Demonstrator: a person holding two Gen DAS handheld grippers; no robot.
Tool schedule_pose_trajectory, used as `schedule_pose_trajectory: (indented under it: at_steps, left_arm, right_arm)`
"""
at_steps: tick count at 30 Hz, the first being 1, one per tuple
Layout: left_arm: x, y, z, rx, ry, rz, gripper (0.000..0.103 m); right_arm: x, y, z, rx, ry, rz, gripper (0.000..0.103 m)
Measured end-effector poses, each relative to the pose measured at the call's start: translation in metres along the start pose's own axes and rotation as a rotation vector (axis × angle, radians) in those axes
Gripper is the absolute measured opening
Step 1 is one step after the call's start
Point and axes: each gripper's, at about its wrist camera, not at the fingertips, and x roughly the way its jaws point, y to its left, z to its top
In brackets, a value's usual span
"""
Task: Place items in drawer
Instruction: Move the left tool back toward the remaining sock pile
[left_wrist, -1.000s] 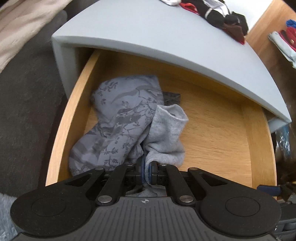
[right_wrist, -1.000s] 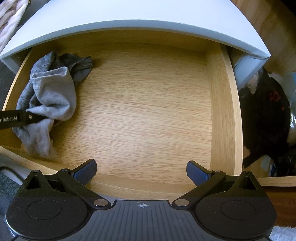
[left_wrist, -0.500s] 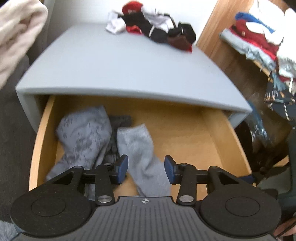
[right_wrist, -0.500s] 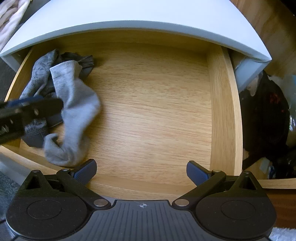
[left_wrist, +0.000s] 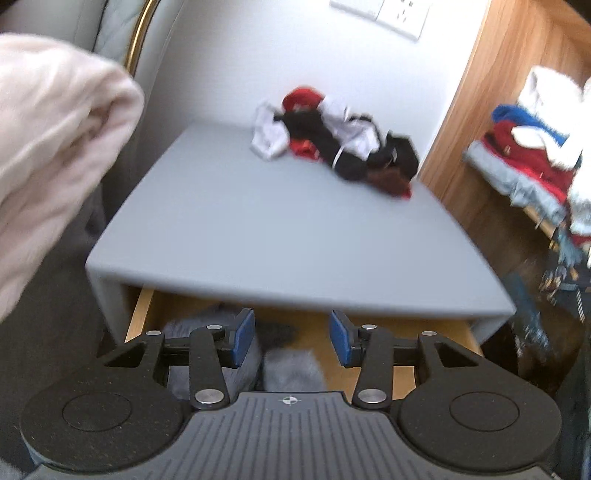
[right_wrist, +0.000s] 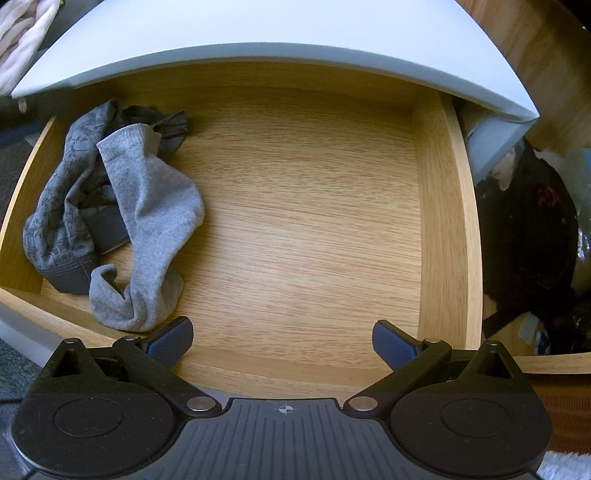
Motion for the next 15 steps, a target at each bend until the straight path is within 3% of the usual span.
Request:
schedule_pose_trajectory:
  at_steps: [8,15]
  left_arm:
    - [0.031,-0.009,0.064,0.005,-0.073,-0.011,0.047]
    - [0.087,-0.015,0.136,-0.016,-0.11,0.018,0.047]
  right_arm:
    - [0.004,-0.001,0.004,0.003,0.023,-0.003,0.103]
    - [-0.001,0.003,0.0,-0.012,-0.013,-0.026,0.103]
